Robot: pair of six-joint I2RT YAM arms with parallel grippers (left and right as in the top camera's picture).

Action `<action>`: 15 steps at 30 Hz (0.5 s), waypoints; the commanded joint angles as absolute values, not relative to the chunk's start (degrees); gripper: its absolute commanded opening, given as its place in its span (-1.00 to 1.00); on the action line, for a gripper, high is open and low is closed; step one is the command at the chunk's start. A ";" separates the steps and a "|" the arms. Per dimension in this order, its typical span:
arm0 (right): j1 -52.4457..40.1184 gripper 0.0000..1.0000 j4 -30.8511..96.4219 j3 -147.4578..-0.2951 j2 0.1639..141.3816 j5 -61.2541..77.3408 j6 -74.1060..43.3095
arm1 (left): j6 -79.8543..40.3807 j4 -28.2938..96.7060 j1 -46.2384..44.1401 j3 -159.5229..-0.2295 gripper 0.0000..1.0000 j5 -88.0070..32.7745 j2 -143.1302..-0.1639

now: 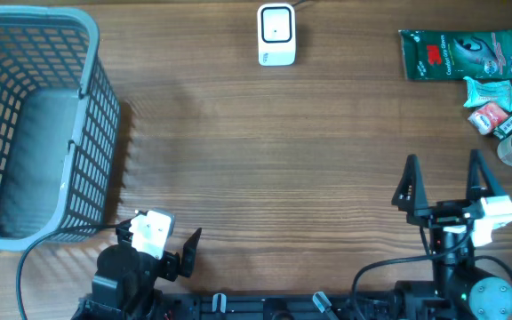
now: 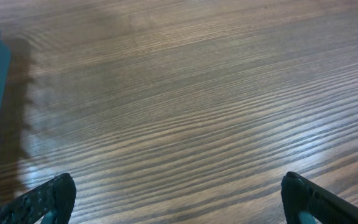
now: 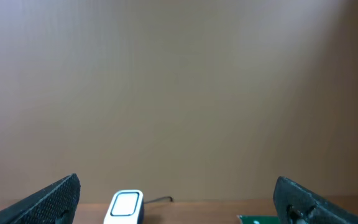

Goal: Scan the item barcode

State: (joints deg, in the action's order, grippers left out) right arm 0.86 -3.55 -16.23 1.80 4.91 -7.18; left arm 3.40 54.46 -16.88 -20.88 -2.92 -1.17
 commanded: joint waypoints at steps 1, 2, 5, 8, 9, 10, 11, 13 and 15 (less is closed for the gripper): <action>2.02 0.99 -4.80 -12.51 0.21 7.11 -7.16 | 4.08 54.33 -16.88 -20.78 1.00 -3.18 -1.04; 2.11 1.00 -5.28 -11.64 0.21 7.11 -7.55 | 4.08 54.33 -16.88 -20.78 1.00 -3.18 -1.04; 2.24 0.99 -6.72 -7.77 0.21 7.16 -7.68 | 4.08 54.33 -16.88 -20.78 1.00 -3.18 -1.04; 2.24 0.99 -6.57 -3.92 0.19 7.53 -7.66 | 4.08 54.33 -16.88 -20.78 1.00 -3.18 -1.04; 2.24 0.99 -6.59 -3.09 0.19 7.53 -7.64 | 4.08 54.33 -16.88 -20.78 1.00 -3.18 -1.04; 2.24 0.99 -6.59 -2.20 0.19 7.53 -7.64 | 4.08 54.33 -16.88 -20.78 1.00 -3.18 -1.04; 2.24 1.00 -6.57 -0.86 0.19 7.53 -7.64 | 4.08 54.33 -16.88 -20.78 1.00 -3.18 -1.04; 2.24 0.99 -2.42 -0.30 0.19 7.55 -7.68 | 4.08 54.33 -16.88 -20.78 1.00 -3.18 -1.04; 2.22 0.99 -0.56 -0.30 0.16 7.33 -7.66 | 4.08 54.33 -16.88 -20.78 1.00 -3.18 -1.04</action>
